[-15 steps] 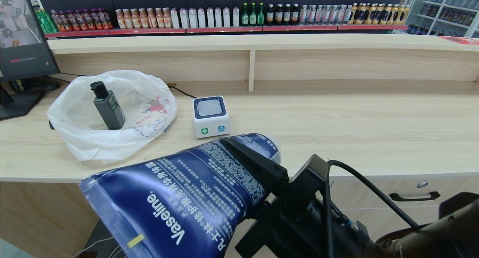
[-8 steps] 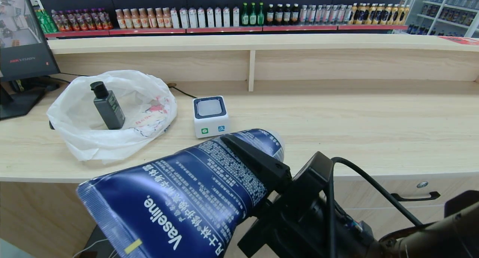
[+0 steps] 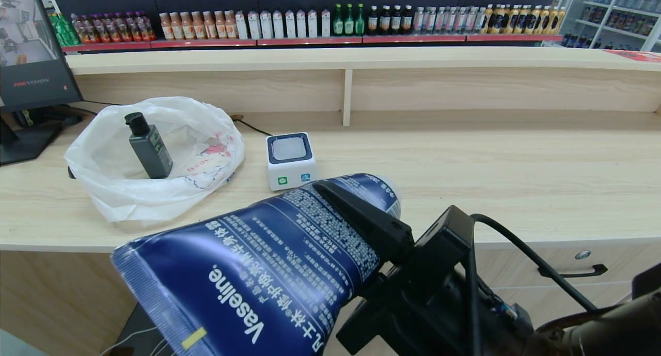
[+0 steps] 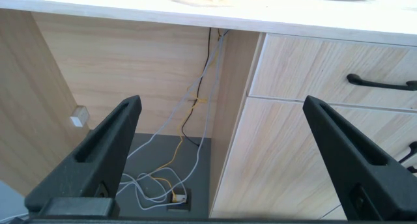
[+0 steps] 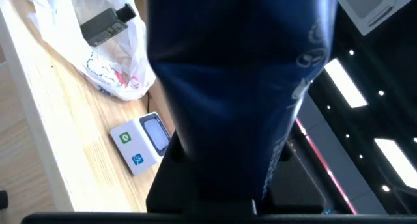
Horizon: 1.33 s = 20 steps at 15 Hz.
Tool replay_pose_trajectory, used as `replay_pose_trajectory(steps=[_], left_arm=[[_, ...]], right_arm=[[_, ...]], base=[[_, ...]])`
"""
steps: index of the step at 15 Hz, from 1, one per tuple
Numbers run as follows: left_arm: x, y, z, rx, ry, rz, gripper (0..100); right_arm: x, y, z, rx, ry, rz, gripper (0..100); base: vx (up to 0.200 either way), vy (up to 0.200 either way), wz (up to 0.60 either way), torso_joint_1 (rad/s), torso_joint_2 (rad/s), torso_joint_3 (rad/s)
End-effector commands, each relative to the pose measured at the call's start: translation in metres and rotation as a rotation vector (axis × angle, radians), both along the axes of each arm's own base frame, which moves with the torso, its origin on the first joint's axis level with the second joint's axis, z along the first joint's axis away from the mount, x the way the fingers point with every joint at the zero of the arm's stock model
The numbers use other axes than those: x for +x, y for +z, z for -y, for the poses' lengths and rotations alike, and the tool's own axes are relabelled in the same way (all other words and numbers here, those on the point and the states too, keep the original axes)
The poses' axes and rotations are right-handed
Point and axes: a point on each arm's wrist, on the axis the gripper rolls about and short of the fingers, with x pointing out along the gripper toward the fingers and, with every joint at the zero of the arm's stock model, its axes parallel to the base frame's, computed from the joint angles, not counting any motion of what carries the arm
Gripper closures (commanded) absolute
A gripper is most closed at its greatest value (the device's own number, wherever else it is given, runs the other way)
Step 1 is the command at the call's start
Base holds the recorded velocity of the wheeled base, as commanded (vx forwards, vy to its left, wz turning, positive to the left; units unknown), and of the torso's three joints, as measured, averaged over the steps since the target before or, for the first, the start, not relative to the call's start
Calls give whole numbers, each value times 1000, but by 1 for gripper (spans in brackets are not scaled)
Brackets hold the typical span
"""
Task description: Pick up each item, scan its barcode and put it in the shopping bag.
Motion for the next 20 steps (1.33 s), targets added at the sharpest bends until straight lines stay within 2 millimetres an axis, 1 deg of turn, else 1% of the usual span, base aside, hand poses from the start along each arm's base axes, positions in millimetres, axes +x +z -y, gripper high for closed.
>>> replay_pose_trajectory(steps=[1,7,10,13,16,18,20], left_arm=[[0,0,0,0,1,0,0],[0,0,0,0,1,0,0],[0,0,0,0,1,0,0],[0,0,0,0,1,0,0],[0,0,0,0,1,0,0],[0,0,0,0,1,0,0],[0,0,0,0,1,0,0]], right_arm=[[0,-1,1,-3,0,-1,100],[-1,2,2,14,5,-6,100],[-2,0,4,28,19,-33,100],[-1,3,4,85,44,-82,100],[4,0,7,147,72,-169,100],[11,-2,12,194,75,-231,100],[23,3,17,312,92,-318,100]], base=[[0,0,0,0,0,0],[0,0,0,0,0,0],[0,0,0,0,0,0],[0,0,0,0,0,0],[0,0,0,0,0,0],[0,0,0,0,0,0],[0,0,0,0,0,0]])
